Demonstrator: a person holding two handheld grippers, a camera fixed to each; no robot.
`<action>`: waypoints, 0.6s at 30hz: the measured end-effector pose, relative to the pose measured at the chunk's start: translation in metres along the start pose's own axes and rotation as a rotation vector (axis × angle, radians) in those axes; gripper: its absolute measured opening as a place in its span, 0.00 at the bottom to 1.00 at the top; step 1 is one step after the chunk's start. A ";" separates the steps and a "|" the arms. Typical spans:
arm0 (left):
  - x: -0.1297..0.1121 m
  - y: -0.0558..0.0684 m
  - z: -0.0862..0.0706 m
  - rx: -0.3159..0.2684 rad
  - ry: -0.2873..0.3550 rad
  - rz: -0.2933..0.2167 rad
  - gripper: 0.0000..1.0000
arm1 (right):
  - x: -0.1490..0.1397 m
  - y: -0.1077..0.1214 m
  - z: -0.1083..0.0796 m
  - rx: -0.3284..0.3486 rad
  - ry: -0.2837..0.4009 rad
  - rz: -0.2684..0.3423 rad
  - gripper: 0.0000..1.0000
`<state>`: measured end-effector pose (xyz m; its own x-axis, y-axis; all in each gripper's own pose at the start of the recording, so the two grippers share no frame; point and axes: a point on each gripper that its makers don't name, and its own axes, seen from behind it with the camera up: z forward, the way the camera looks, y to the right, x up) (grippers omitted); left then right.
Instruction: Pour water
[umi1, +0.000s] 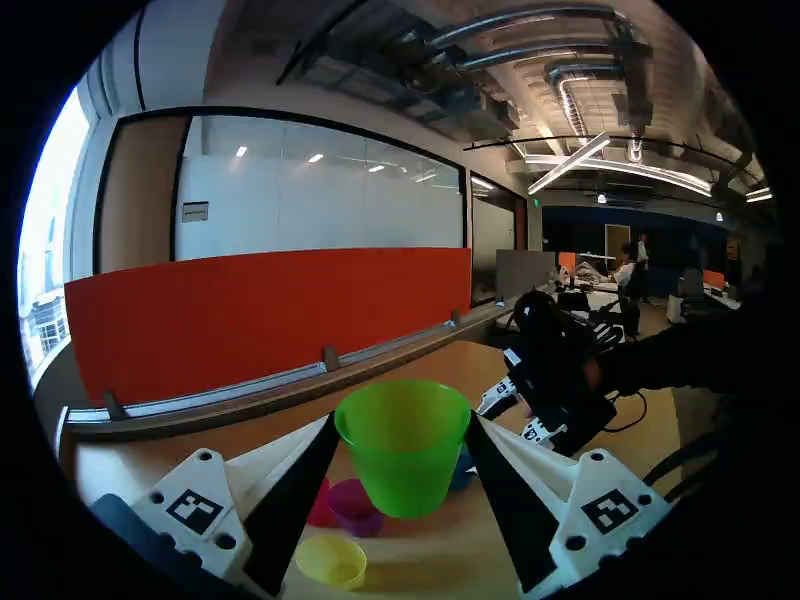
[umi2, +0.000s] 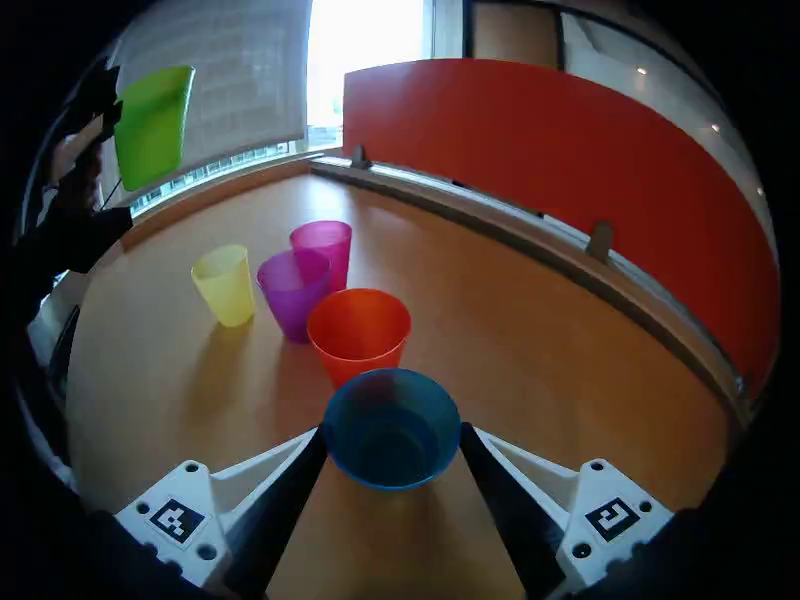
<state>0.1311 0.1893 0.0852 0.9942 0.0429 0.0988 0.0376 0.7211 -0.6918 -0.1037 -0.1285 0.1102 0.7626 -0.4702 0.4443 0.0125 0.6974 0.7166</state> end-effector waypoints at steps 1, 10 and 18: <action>0.000 0.000 0.000 0.000 0.000 -0.001 0.89 | 0.000 0.000 0.001 0.000 0.001 0.000 1.00; -0.002 -0.003 -0.001 0.003 -0.003 -0.003 0.89 | 0.001 0.000 0.006 0.000 0.000 -0.008 1.00; -0.005 -0.005 -0.002 0.007 -0.008 -0.005 0.89 | 0.001 -0.002 0.010 0.002 0.007 -0.011 0.94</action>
<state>0.1259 0.1837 0.0868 0.9932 0.0450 0.1077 0.0415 0.7263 -0.6861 -0.1092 -0.1355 0.1145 0.7668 -0.4743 0.4325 0.0200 0.6911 0.7225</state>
